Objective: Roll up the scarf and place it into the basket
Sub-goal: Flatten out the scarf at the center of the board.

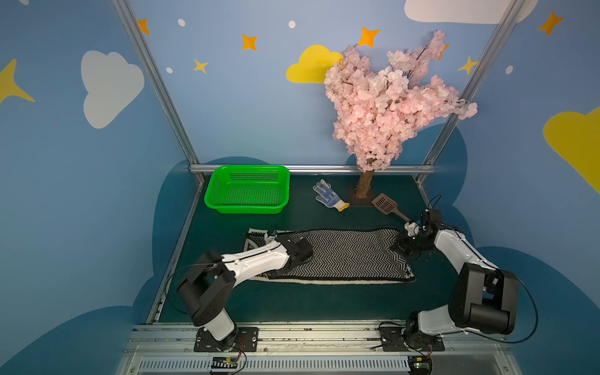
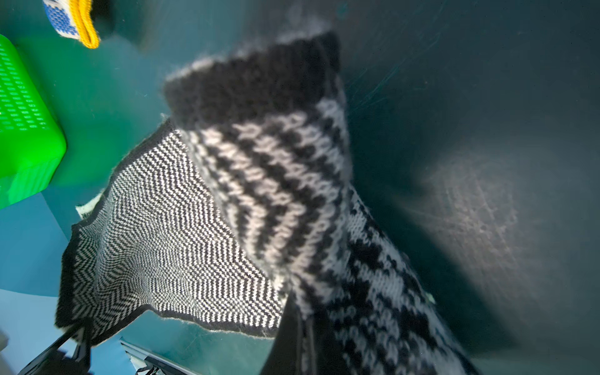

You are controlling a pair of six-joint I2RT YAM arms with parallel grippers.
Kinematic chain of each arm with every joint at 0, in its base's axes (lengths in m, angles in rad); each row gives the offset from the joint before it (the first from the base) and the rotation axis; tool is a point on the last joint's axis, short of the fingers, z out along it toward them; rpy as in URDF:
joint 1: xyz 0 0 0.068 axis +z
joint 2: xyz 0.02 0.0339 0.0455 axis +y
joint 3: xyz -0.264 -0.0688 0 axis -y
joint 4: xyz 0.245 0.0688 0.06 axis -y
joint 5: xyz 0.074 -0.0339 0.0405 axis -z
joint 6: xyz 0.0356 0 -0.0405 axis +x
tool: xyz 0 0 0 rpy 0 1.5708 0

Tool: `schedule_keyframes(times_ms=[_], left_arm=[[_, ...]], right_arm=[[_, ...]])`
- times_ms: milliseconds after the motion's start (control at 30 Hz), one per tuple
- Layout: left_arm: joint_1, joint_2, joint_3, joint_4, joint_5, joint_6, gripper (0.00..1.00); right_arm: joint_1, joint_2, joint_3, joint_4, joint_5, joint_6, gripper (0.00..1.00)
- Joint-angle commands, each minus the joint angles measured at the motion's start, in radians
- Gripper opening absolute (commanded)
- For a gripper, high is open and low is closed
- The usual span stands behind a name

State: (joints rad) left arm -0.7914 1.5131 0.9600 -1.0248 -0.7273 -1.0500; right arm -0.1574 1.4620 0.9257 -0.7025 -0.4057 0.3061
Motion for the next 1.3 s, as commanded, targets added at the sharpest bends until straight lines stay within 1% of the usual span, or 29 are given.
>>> schedule_keyframes(times_ms=[0, 67, 133, 233, 267, 300, 333, 400, 433, 467, 533, 600, 700, 767, 933, 1100, 1267], left_arm=[[0.107, -0.174, -0.131, 0.179, 0.173, 0.058, 0.05], [0.149, -0.278, -0.217, 0.259, 0.201, 0.087, 0.06], [0.185, -0.358, -0.265, 0.267, 0.207, 0.094, 0.09], [0.242, -0.431, -0.297, 0.259, 0.236, 0.129, 0.17], [0.257, -0.445, -0.299, 0.246, 0.235, 0.133, 0.24], [0.269, -0.454, -0.3, 0.238, 0.235, 0.137, 0.39], [0.282, -0.462, -0.302, 0.243, 0.245, 0.151, 0.61], [0.299, -0.465, -0.293, 0.24, 0.252, 0.162, 0.82], [0.306, -0.461, -0.279, 0.232, 0.241, 0.163, 0.98], [0.315, -0.454, -0.262, 0.227, 0.234, 0.171, 1.0], [0.346, -0.427, -0.22, 0.238, 0.237, 0.21, 1.0], [0.4, -0.375, -0.177, 0.25, 0.253, 0.248, 1.0], [0.49, -0.268, -0.129, 0.306, 0.316, 0.31, 0.99], [0.526, -0.187, -0.097, 0.349, 0.331, 0.344, 0.98], [0.557, -0.024, -0.035, 0.412, 0.36, 0.384, 0.94], [0.591, 0.048, -0.051, 0.498, 0.362, 0.373, 0.88], [0.613, 0.139, -0.034, 0.532, 0.339, 0.377, 0.79]], right_arm=[[-0.007, 0.011, 0.025, -0.027, 0.015, -0.012, 0.0], [-0.008, 0.013, 0.033, -0.034, 0.018, -0.012, 0.0], [-0.009, 0.016, 0.044, -0.043, 0.019, -0.013, 0.0], [-0.01, 0.022, 0.06, -0.053, 0.021, -0.009, 0.0], [-0.01, 0.025, 0.066, -0.059, 0.019, -0.009, 0.0], [-0.01, 0.027, 0.068, -0.06, 0.018, -0.009, 0.0], [-0.01, 0.028, 0.069, -0.059, 0.015, -0.008, 0.0], [-0.01, 0.032, 0.071, -0.058, 0.011, -0.007, 0.0], [-0.01, 0.033, 0.071, -0.061, 0.012, -0.007, 0.0], [-0.01, 0.033, 0.072, -0.061, 0.012, -0.009, 0.0], [-0.01, 0.03, 0.071, -0.06, 0.01, -0.008, 0.0], [-0.01, 0.027, 0.071, -0.061, 0.004, -0.007, 0.0], [-0.01, 0.023, 0.074, -0.062, 0.005, -0.012, 0.0], [-0.01, 0.023, 0.075, -0.063, 0.004, -0.014, 0.0], [-0.008, 0.022, 0.071, -0.058, -0.004, -0.015, 0.0], [-0.009, 0.014, 0.057, -0.061, 0.003, -0.019, 0.0], [-0.013, 0.0, 0.047, -0.071, 0.018, -0.021, 0.0]])
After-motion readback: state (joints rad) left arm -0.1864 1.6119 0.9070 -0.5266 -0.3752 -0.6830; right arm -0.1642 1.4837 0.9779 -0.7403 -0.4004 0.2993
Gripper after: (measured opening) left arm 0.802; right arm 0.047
